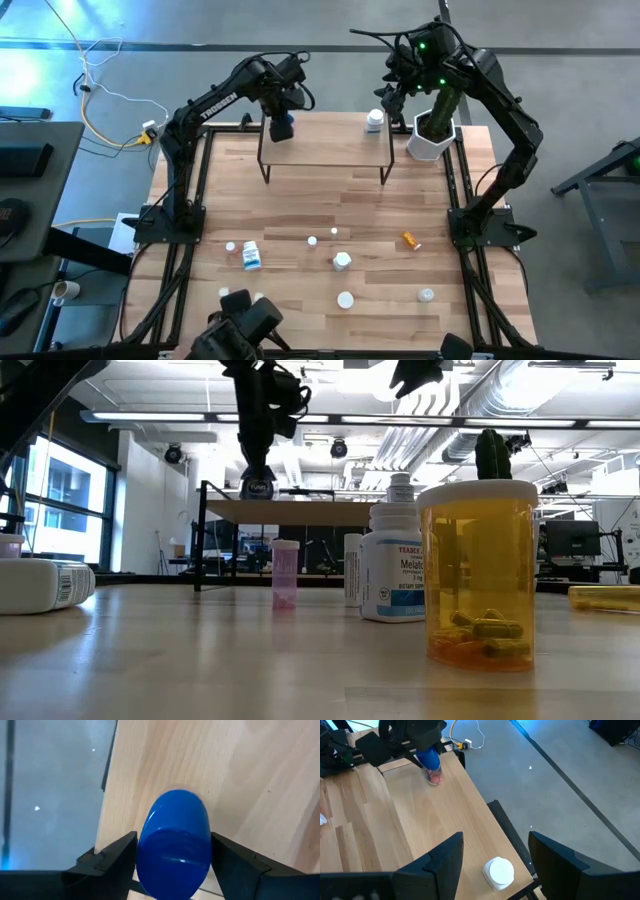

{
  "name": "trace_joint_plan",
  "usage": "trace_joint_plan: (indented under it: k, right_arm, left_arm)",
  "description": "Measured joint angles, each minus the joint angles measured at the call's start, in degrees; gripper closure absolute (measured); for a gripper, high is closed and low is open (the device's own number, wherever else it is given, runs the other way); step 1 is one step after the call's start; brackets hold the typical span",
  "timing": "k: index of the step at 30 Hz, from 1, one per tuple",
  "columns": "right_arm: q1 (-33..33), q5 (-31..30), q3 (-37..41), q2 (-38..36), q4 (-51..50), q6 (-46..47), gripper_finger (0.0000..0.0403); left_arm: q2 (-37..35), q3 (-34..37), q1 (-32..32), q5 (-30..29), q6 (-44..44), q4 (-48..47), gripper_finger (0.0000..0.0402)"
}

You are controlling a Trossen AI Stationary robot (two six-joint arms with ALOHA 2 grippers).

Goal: Pick and place medicine bottles onto shelf by color
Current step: Put the blue pill bottle on the shelf, then put the yellow pill bottle on the shelf

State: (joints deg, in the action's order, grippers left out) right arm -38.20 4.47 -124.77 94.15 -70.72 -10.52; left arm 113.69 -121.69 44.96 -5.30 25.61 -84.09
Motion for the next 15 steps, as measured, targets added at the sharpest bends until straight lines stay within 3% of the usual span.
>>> trace_joint_plan:
  k: [15]
  right_arm:
    - [0.0,0.0,0.0,0.0,0.0,0.0,0.0187]
  left_arm:
    - [-0.2,-3.2,-1.1,-1.5,0.9,0.4,0.0158]
